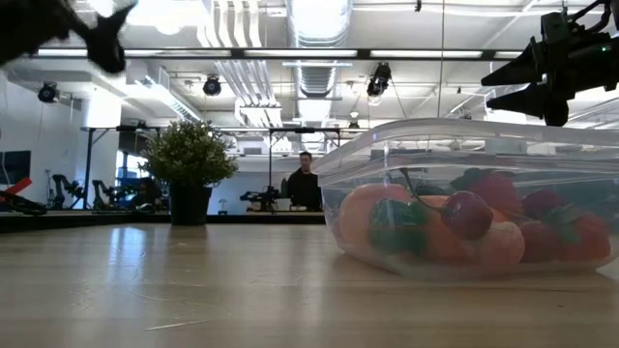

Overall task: Pick and placing Produce into tupperware
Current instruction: Return to Home Position

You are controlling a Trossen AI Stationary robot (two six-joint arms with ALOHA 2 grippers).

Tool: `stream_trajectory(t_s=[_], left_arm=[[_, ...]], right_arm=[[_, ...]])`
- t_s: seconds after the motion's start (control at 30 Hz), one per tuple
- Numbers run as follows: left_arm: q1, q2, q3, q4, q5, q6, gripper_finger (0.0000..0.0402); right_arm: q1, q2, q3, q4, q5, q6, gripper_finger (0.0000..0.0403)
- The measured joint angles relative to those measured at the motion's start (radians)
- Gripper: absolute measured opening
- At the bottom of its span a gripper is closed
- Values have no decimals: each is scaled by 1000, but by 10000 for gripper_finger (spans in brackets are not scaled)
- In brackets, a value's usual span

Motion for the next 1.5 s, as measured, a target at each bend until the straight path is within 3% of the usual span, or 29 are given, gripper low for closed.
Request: stream_trajectory(t_s=[0.1, 0.17, 0.5, 0.67, 0.87, 1.03, 1.1, 1.27, 1.37, 1.5], left_arm=[[0, 20, 53, 160, 97, 178, 283], [-1, 36, 96, 146, 117, 271, 283], [-1, 0, 400, -330, 112, 316, 283], [-1, -72, 527, -404, 43, 421, 283], [0, -87, 534, -423, -136, 458, 283], [0, -36, 531, -323, -159, 496, 283], [0, -15, 539, -220, -90, 551, 283], [0, -7, 610, -88, 229, 595, 283], [0, -46, 649, -96, 274, 529, 283], [13, -87, 663, -108, 358, 570, 283]], right_arm=[[0, -1, 0, 0, 0, 0, 251], [0, -1, 0, 0, 0, 0, 250], [0, -1, 0, 0, 0, 0, 250], [0, -1, 0, 0, 0, 0, 246], [0, -1, 0, 0, 0, 0, 250], [0, -1, 0, 0, 0, 0, 251], [0, -1, 0, 0, 0, 0, 249], [0, -1, 0, 0, 0, 0, 247], [0, -1, 0, 0, 0, 0, 251], [0, -1, 0, 0, 0, 0, 251]])
